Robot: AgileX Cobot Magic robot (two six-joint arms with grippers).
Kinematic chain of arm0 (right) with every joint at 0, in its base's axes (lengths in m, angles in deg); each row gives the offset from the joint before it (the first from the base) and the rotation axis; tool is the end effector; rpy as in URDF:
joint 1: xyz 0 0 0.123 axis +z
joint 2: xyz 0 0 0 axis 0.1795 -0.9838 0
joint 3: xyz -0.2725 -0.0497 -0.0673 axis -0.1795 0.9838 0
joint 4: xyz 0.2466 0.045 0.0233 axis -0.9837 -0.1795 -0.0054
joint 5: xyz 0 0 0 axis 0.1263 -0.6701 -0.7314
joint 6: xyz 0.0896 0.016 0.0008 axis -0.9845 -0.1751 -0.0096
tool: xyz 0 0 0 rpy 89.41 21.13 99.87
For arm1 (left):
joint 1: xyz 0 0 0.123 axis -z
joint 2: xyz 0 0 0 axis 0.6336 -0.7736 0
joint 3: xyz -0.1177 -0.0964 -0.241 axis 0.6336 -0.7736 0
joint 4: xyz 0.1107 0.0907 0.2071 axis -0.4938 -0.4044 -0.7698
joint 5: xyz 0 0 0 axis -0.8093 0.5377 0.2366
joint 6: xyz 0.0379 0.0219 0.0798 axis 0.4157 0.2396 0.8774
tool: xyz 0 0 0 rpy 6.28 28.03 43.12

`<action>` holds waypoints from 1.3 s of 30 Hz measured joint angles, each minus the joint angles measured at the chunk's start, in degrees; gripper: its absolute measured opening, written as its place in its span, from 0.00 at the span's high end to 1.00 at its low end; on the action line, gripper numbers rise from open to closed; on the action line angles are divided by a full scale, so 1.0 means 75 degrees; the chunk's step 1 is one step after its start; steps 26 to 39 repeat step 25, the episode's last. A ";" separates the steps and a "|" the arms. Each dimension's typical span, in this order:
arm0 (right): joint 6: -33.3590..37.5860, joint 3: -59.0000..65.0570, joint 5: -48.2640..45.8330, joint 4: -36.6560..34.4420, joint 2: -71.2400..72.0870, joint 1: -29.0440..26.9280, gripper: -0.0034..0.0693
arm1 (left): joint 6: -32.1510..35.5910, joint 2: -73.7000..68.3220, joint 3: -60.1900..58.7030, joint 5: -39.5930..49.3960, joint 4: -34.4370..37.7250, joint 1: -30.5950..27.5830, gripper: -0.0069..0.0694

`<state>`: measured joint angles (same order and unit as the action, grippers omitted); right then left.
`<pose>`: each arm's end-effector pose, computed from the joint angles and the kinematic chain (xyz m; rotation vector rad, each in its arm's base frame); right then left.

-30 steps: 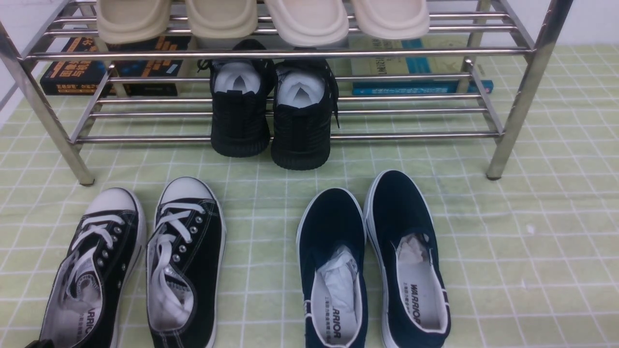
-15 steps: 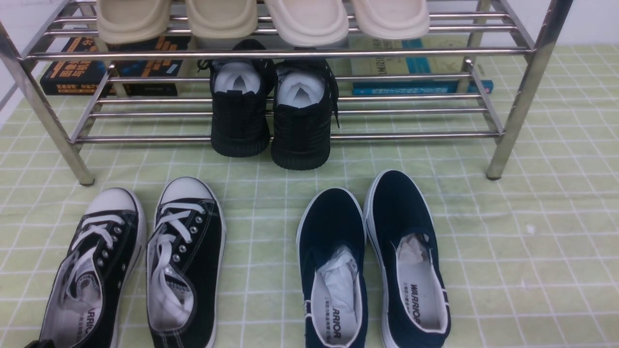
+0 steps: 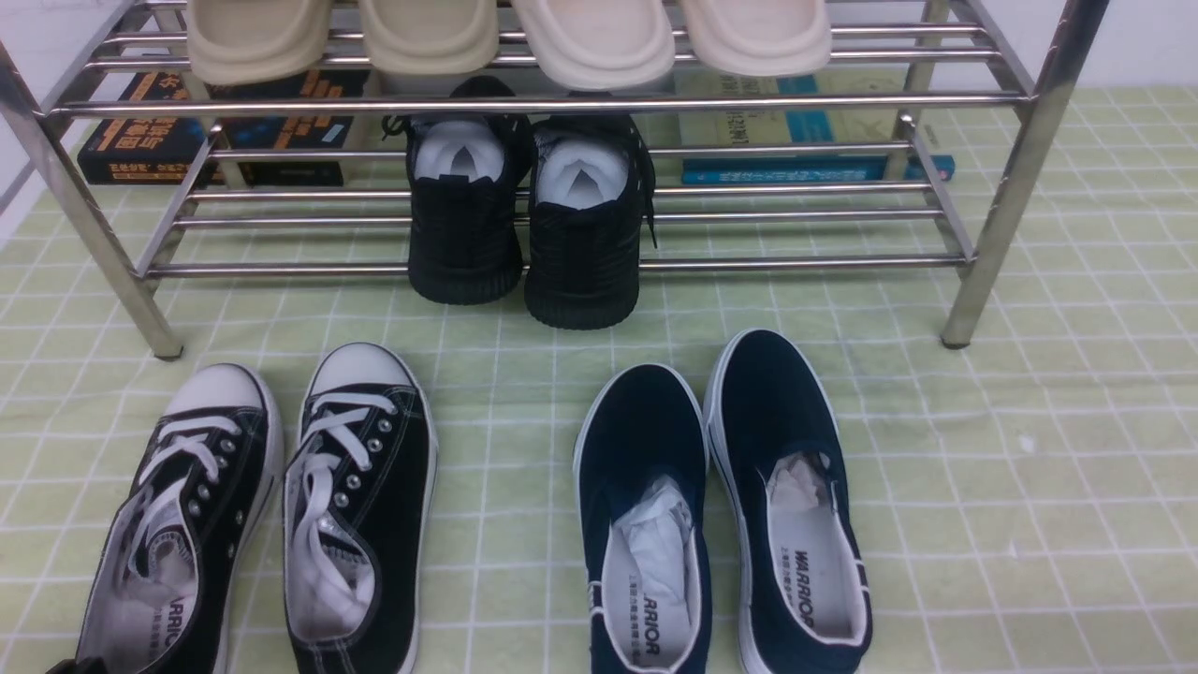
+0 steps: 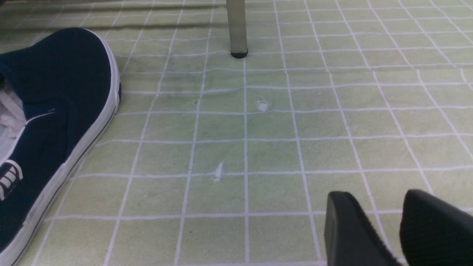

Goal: Take the shoes off the shelf with your hand from the green coffee tablecloth.

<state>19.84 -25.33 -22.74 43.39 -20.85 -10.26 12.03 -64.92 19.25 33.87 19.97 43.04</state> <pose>0.0520 0.0023 0.1740 0.0700 1.8768 0.0879 0.0523 -0.0023 0.1742 -0.0167 1.8689 -0.0855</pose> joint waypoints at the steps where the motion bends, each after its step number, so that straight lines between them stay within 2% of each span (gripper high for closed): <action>1: 0.0000 0.0000 0.0000 0.0000 0.0000 0.0000 0.62 | 0.0000 0.0000 0.0000 0.0000 0.0000 0.0000 0.78; 39: 0.0000 0.0000 0.0000 0.0000 0.0000 0.0000 0.62 | 0.0000 0.0000 0.0000 0.0000 -0.0006 0.0000 0.76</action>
